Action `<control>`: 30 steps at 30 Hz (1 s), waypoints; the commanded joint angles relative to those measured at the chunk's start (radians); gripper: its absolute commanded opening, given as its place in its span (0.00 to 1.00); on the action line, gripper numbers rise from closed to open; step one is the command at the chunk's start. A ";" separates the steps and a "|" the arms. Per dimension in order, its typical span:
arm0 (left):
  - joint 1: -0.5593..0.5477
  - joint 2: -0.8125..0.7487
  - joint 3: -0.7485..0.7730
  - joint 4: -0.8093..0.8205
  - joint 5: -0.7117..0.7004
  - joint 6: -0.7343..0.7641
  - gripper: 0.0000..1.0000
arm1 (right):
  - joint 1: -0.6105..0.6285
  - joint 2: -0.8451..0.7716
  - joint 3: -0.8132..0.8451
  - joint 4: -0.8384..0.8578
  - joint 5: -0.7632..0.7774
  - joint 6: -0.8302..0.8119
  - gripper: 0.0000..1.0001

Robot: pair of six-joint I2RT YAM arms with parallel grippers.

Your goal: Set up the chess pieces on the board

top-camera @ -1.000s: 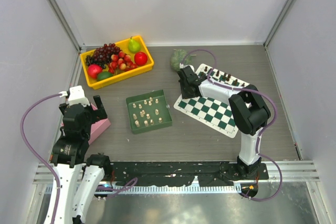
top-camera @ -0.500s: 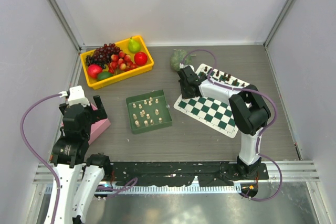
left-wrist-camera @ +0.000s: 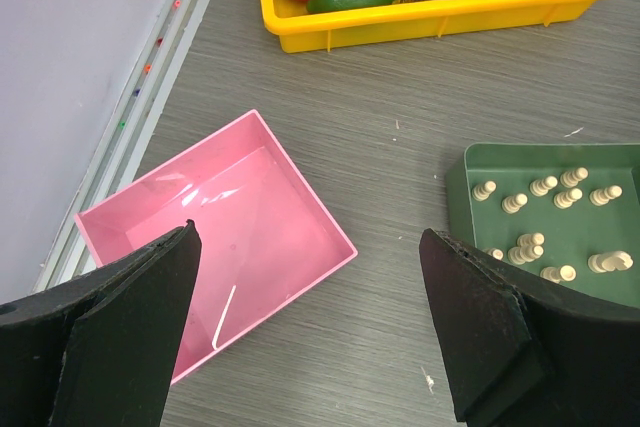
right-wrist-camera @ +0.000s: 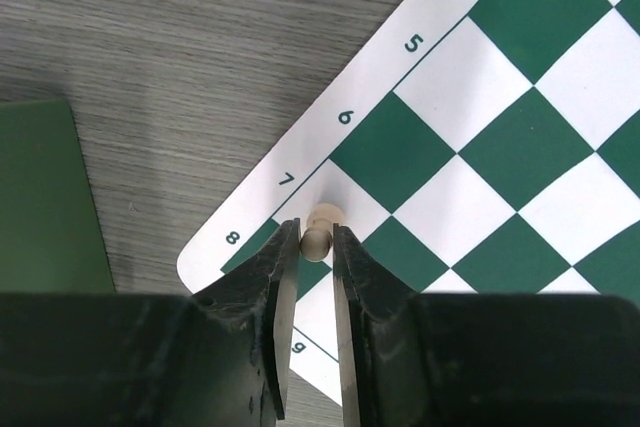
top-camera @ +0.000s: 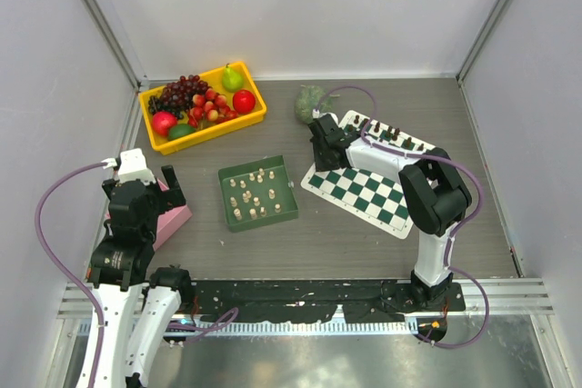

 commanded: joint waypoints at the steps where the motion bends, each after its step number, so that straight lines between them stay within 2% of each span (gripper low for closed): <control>1: 0.006 -0.005 -0.002 0.008 0.001 0.006 0.99 | -0.008 -0.036 0.004 0.013 -0.009 0.005 0.27; 9: 0.006 -0.002 -0.002 0.008 0.003 0.008 0.99 | -0.012 -0.037 0.020 -0.001 -0.012 0.005 0.30; 12: 0.004 0.000 -0.002 0.009 0.003 0.006 0.99 | -0.009 -0.082 0.029 -0.016 0.000 -0.010 0.35; 15: 0.006 0.006 -0.002 0.011 0.011 0.006 0.99 | -0.011 -0.126 0.050 -0.036 0.023 -0.033 0.47; 21: 0.004 0.041 0.000 0.006 0.032 0.003 0.99 | 0.005 -0.189 0.099 -0.083 -0.018 -0.050 0.56; 30: 0.006 0.115 0.018 -0.101 0.141 -0.041 0.99 | 0.132 -0.174 0.208 -0.156 -0.112 0.005 0.56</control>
